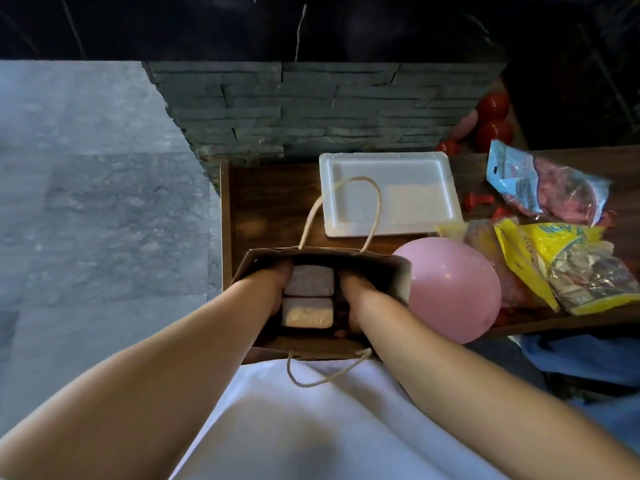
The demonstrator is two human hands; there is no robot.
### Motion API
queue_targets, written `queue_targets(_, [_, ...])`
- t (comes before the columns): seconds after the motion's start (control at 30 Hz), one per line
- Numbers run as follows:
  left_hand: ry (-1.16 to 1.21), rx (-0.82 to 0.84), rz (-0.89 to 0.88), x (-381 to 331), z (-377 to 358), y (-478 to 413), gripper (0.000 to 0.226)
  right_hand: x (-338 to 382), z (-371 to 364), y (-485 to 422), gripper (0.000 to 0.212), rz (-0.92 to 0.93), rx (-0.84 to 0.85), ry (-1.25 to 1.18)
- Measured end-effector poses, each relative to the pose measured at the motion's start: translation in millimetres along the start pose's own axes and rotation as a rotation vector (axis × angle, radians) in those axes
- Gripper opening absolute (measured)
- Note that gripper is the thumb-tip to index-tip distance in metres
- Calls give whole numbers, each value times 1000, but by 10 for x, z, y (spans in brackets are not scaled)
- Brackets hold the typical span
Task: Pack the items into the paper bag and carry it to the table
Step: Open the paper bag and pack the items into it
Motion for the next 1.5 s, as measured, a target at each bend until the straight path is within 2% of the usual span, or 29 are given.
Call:
queue_targets(0.07, [-58,-52,-34,-94,60,4,48,131,157,-53,47,97,-129,146])
queue_targets(0.1, [-143,-112,-52,-136,103,-18,47,203,226,-66,44,147,-191,333])
queue_targets(0.17, [-524,-227,-135,-263,111,-16,43,266,203,-51,41,155,-214,669])
queue_targets(0.2, [-796,-230,-175,-294,11,1,41,259,166,-58,40,132,-188,736])
queue_targets(0.27, [-1156,-239,-258,-272,-159,-12,43,250,97,-104,39,114,-134,760])
queue_targets(0.4, [-1326,-246,-429,-273,-317,55,59,359,2,-117,40,166,-49,726])
queue_targets(0.5, [-1511,-119,-465,-215,-465,96,91,427,47,-219,40,190,-33,627])
queue_targets(0.57, [-1552,-91,-332,-137,-388,55,99,477,90,-313,40,214,-54,665])
queue_targets(0.63, [-1503,-87,-232,-119,-315,35,76,441,59,-325,41,206,-20,708])
queue_targets(0.7, [-1496,-89,-208,-167,-318,49,62,417,57,-308,40,173,-15,715])
queue_targets(0.77, [-1587,-101,-209,-218,-339,72,64,314,21,-317,40,96,14,724])
queue_targets(0.93, [-1701,-105,-167,-229,-342,52,62,277,45,-312,40,143,-23,961])
queue_targets(1.1, [-1735,-69,-94,-204,-302,10,58,285,120,-237,38,213,-58,1043])
queue_targets(1.3, [-1784,-54,-76,-185,-282,-7,57,262,140,-51,37,256,-63,978])
queue_targets(1.37, [-1781,-73,-95,-193,-261,-14,60,219,128,-17,38,213,-22,935])
queue_targets(1.5, [-1786,-60,-56,-141,-234,-48,61,252,200,1,37,214,-62,721])
Point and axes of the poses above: each hand's wrist, its own y-axis away from the middle knuckle, its own z-axis out of the back of the hand, x = y × z, the point moved 9 cm from there along -y, towards the middle knuckle, and after that the axes turned 6 degrees about x, right-handed, at the moved point
